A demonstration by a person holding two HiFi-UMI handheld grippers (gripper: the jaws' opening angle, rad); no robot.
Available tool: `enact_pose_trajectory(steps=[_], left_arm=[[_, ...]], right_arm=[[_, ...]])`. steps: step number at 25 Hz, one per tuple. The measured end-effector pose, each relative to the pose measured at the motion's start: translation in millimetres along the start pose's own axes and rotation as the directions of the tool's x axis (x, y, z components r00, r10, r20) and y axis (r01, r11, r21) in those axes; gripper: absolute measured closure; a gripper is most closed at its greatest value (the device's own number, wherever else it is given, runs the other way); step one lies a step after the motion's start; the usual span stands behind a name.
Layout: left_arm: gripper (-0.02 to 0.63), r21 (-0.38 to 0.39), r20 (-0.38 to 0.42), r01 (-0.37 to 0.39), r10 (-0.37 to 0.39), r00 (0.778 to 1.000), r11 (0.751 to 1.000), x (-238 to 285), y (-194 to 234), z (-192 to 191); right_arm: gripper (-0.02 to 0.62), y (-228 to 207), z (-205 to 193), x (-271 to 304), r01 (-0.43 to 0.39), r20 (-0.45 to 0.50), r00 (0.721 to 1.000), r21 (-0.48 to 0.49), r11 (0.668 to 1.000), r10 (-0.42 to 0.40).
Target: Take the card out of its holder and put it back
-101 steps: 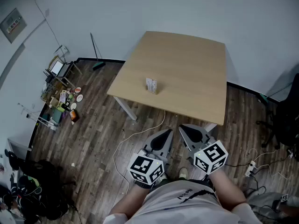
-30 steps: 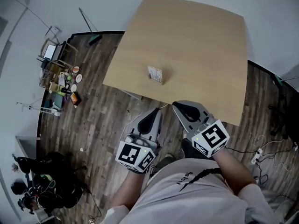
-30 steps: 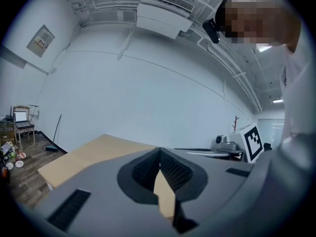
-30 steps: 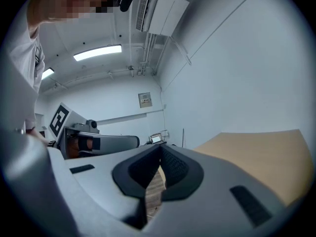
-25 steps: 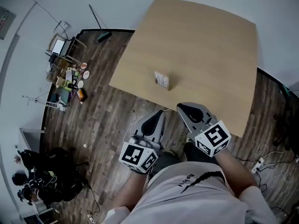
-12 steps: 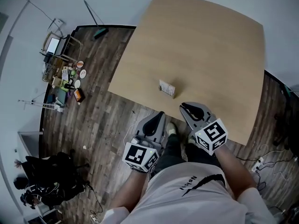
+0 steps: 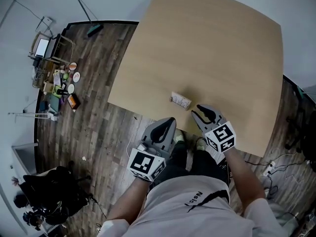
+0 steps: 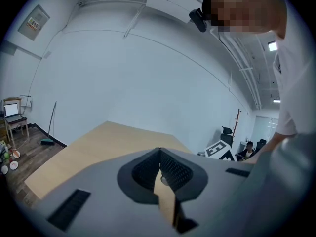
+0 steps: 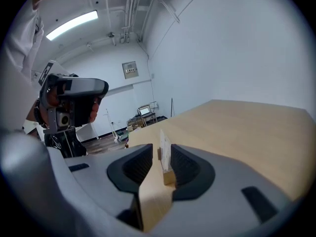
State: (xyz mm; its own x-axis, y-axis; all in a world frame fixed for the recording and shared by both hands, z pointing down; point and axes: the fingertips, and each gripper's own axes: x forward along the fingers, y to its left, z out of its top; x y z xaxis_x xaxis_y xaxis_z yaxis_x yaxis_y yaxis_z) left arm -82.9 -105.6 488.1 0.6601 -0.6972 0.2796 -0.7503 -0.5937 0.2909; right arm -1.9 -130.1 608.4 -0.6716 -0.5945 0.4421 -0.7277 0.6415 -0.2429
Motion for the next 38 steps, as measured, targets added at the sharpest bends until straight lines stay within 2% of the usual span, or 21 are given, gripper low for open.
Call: enact_pose_trajectory(steps=[6, 15, 20, 23, 30, 38], left_arm=[[0.594, -0.012, -0.049, 0.011, -0.012, 0.999, 1.000, 10, 17, -14], [0.594, -0.041, -0.100, -0.001, -0.003, 0.995, 0.999, 18, 42, -31], [0.594, -0.044, -0.111, -0.002, -0.003, 0.994, 0.999, 22, 45, -33], [0.594, -0.045, -0.116, -0.005, 0.000, 0.993, 0.999, 21, 45, -34], [0.594, -0.046, -0.104, -0.015, 0.010, 0.995, 0.999, 21, 40, -30], [0.594, -0.054, -0.060, -0.018, 0.015, 0.998, 0.998, 17, 25, -10]], right_arm=[[0.476, -15, -21, 31, -0.024, -0.031, 0.999, -0.011, 1.000, 0.023], [0.477, -19, -30, 67, -0.102, -0.064, 0.993, -0.049, 0.994, 0.099], [0.552, -21, -31, 71, -0.125, -0.059, 0.991, -0.048, 0.991, 0.122], [0.565, -17, -30, 72, -0.146, -0.062, 0.988, -0.057, 0.988, 0.143], [0.569, -17, -10, 61, -0.157, -0.022, 0.987, -0.068, 0.985, 0.156], [0.569, -13, 41, 37, -0.134, 0.042, 0.990, -0.052, 0.990, 0.136]])
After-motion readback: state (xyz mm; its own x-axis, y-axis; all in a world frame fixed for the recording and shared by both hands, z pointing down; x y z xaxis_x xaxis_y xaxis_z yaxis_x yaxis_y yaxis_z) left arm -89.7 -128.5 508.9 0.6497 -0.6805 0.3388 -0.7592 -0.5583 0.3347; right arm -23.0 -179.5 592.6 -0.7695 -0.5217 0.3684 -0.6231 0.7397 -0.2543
